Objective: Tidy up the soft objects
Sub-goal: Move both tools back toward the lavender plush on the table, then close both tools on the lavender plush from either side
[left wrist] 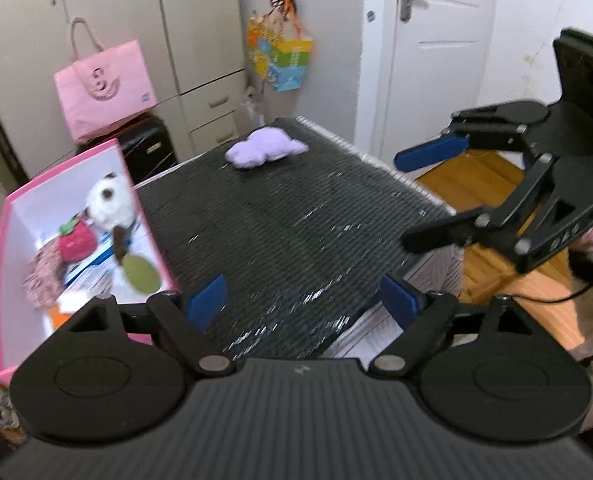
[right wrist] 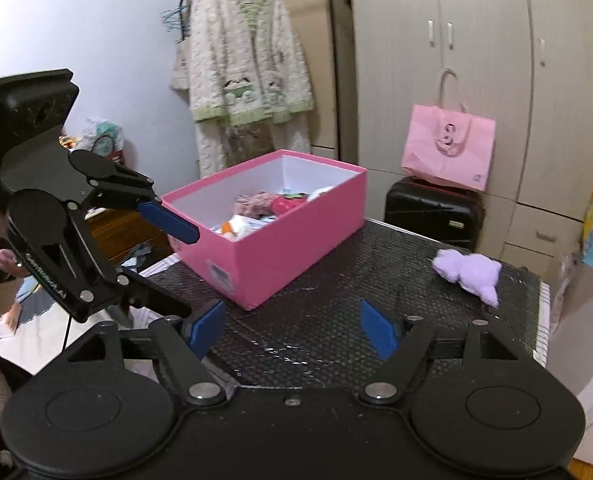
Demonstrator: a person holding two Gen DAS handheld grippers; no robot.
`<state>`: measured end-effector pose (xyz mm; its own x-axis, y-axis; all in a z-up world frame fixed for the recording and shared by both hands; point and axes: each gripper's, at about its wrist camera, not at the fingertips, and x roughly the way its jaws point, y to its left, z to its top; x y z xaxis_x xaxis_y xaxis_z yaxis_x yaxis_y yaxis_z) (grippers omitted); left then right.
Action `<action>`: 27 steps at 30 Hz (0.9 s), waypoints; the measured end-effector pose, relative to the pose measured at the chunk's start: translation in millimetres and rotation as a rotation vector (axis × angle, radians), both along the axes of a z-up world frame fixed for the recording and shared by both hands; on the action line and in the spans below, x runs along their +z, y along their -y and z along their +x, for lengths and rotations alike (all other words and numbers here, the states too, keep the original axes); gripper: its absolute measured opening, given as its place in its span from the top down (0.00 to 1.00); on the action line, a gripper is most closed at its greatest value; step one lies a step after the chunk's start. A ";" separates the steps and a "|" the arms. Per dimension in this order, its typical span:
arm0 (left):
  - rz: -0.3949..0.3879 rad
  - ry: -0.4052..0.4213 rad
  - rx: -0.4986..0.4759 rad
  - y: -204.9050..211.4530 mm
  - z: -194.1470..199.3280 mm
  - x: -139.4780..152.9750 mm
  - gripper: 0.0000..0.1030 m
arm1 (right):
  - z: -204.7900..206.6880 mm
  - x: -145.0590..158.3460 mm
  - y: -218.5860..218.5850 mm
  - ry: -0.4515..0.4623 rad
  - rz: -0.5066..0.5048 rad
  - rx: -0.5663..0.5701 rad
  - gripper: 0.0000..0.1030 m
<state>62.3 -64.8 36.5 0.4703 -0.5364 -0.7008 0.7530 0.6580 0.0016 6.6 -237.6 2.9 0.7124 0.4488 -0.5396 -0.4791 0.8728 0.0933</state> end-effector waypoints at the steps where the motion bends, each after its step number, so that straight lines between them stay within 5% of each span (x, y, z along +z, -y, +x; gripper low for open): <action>1: -0.016 0.002 -0.006 5.1 3.0 -0.9 0.14 | 2.2 -3.0 3.7 0.008 -0.002 -0.018 0.16; 6: -0.107 0.005 -0.024 23.0 21.7 -7.4 0.05 | 17.3 -17.0 21.2 0.046 -0.049 -0.104 0.10; 24: -0.340 -0.062 0.132 75.5 123.0 -47.8 0.06 | 95.6 -66.6 57.9 0.115 -0.121 -0.197 0.11; 27: -0.384 -0.138 0.141 79.8 137.6 -57.4 0.07 | 111.5 -70.6 63.8 0.115 -0.133 -0.192 0.12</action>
<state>199.9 -144.6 -20.9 0.4735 -0.7079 -0.5240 0.6320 0.6875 -0.3577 118.1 -301.4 -67.7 0.8378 0.2298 -0.4953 -0.3041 0.9498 -0.0737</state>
